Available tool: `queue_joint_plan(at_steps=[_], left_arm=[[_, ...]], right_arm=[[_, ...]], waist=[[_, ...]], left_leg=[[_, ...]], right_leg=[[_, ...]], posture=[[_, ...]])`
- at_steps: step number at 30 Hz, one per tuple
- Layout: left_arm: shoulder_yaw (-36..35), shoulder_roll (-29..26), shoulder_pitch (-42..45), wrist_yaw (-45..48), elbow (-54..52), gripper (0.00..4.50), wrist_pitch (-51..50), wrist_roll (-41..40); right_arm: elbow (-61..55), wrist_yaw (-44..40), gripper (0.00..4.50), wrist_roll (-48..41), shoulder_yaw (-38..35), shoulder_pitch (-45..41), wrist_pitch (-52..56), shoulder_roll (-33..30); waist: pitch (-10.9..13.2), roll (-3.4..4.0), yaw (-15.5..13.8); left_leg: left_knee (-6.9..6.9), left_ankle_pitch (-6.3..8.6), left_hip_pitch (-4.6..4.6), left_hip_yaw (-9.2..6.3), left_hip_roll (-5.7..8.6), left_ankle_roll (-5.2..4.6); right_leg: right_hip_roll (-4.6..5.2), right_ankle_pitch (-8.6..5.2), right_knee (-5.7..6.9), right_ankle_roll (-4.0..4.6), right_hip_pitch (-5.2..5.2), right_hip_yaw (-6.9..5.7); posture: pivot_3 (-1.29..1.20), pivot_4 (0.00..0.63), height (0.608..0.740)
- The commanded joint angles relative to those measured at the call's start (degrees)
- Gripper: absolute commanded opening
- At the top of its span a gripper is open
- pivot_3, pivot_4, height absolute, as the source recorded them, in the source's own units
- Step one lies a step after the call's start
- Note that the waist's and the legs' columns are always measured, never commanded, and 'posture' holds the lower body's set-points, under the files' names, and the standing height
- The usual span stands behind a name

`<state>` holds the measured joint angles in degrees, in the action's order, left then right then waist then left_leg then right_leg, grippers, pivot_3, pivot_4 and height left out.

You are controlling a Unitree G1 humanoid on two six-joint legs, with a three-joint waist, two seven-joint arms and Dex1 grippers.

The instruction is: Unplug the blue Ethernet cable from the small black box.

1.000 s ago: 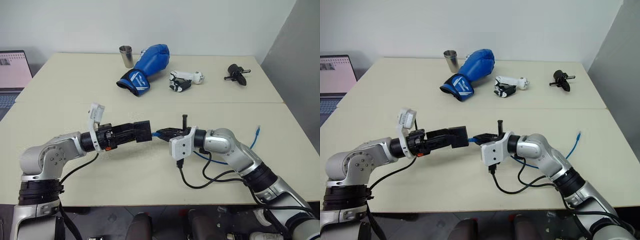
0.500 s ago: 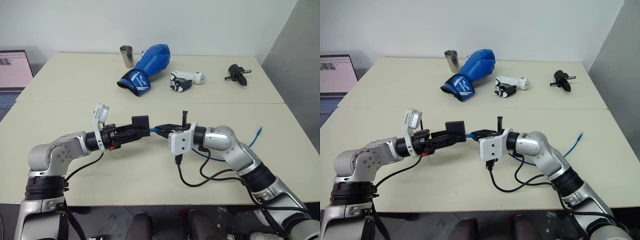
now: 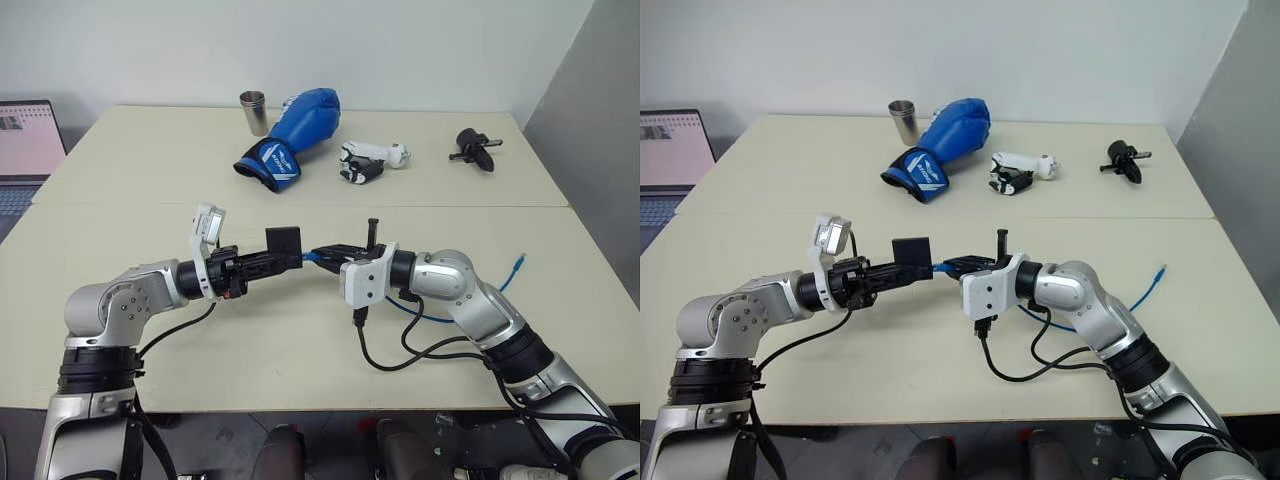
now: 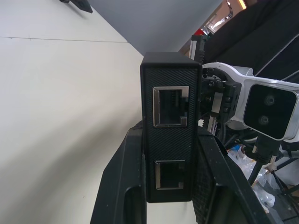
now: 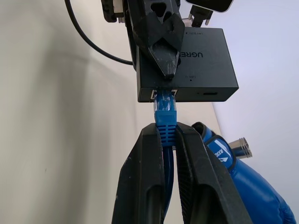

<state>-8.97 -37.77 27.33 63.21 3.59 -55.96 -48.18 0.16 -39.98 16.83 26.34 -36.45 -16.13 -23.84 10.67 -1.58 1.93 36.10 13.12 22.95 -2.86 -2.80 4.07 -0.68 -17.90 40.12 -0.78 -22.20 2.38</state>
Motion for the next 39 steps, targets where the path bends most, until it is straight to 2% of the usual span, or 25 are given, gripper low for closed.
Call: queue_joint_plan(at_steps=[1,4,6,7,10,13,17,21,26,33,39], left_arm=[[0.3,0.4,1.0,0.0,-0.3,0.79,0.1,-0.1],[0.4,0.4,1.0,0.2,-0.1,0.79,0.3,0.1],[0.9,0.2,1.0,0.5,0.0,0.79,1.0,0.5],[1.4,-0.1,1.0,1.1,-0.2,0.79,1.6,1.0],[2.4,-0.4,1.2,2.3,-0.6,0.79,3.0,2.1],[3.3,-0.8,1.8,3.4,-0.1,0.79,4.7,3.5],[5.3,-2.1,2.3,6.9,0.5,0.79,8.2,6.1],[5.7,-2.1,3.2,9.4,0.5,0.79,10.4,6.8],[5.4,-2.5,4.2,10.4,0.9,0.79,9.8,6.5],[4.2,-2.5,5.0,11.0,1.0,0.79,8.0,4.8],[4.2,-2.5,5.1,11.3,1.1,0.79,7.3,4.5]], right_arm=[[-3.8,-0.5,0.08,-0.6,-0.1,0.2,-2.4,0.5],[-4.4,-1.4,0.08,-1.5,-0.1,0.6,-2.1,0.5],[-5.4,-2.7,0.8,-2.5,-0.4,1.1,-1.0,0.1],[-6.0,-3.5,0.91,-2.8,-0.5,1.3,-0.3,-0.1],[-8.7,-6.7,1.62,-5.1,-0.9,2.2,2.7,-0.9],[-12.6,-10.8,2.21,-10.4,-2.1,3.5,8.0,-1.9],[-18.2,-12.9,2.21,-22.0,-6.4,4.8,23.2,-1.2],[-18.6,-9.7,2.21,-34.8,-12.3,4.8,42.7,3.0],[-18.0,-8.3,2.21,-44.1,-16.2,4.6,56.4,5.4],[-15.9,-8.1,2.21,-51.3,-19.0,3.6,64.6,6.1],[-12.1,-7.9,2.21,-51.8,-19.1,2.3,65.1,6.9]], waist=[[0.0,0.0,0.0],[0.0,0.0,0.0],[0.0,0.0,0.0],[0.0,0.0,0.0],[0.0,0.0,0.0],[0.0,0.0,-0.1],[0.0,0.01,-0.1],[0.0,0.0,-0.1],[0.0,0.01,-0.1],[0.0,0.01,0.0],[0.0,0.01,0.0]], left_leg=[[0.0,0.0,0.0,0.0,0.0,0.0],[0.0,0.0,0.0,0.0,0.0,0.0],[0.0,0.0,0.0,0.0,0.0,0.0],[0.0,0.0,0.0,0.0,0.0,0.0],[0.0,0.0,0.01,-0.02,-0.01,0.0],[0.0,0.0,0.0,-0.02,0.01,0.0],[0.0,0.0,0.0,-0.03,0.01,0.0],[0.0,0.0,-0.01,-0.06,0.0,0.0],[0.0,0.0,0.0,-0.04,0.01,-0.01],[-0.01,0.01,0.02,-0.02,0.01,-0.02],[-0.02,0.01,0.02,-0.01,0.01,-0.02]], right_leg=[[0.0,0.0,0.0,0.0,0.0,0.0],[0.0,0.0,0.0,0.0,0.0,0.0],[0.0,0.0,0.0,0.0,0.0,0.0],[0.0,0.0,0.0,0.0,0.0,0.0],[0.0,0.0,0.0,0.0,0.0,0.0],[0.0,0.0,0.0,0.0,0.02,-0.02],[0.01,0.0,-0.02,0.0,0.04,-0.02],[0.01,0.0,-0.01,0.0,0.05,-0.02],[0.0,0.0,-0.01,0.0,0.03,-0.02],[0.0,-0.01,-0.04,-0.01,0.01,-0.03],[-0.01,-0.01,-0.04,-0.01,-0.01,-0.06]], posture=[[0.0,0.15,0.74],[0.0,0.15,0.74],[0.0,0.15,0.74],[0.0,0.15,0.74],[0.0,0.15,0.74],[0.0,0.15,0.74],[0.0,0.15,0.74],[0.0,0.15,0.74],[0.0,0.15,0.74],[0.0,0.15,0.74],[0.0,0.15,0.74]])
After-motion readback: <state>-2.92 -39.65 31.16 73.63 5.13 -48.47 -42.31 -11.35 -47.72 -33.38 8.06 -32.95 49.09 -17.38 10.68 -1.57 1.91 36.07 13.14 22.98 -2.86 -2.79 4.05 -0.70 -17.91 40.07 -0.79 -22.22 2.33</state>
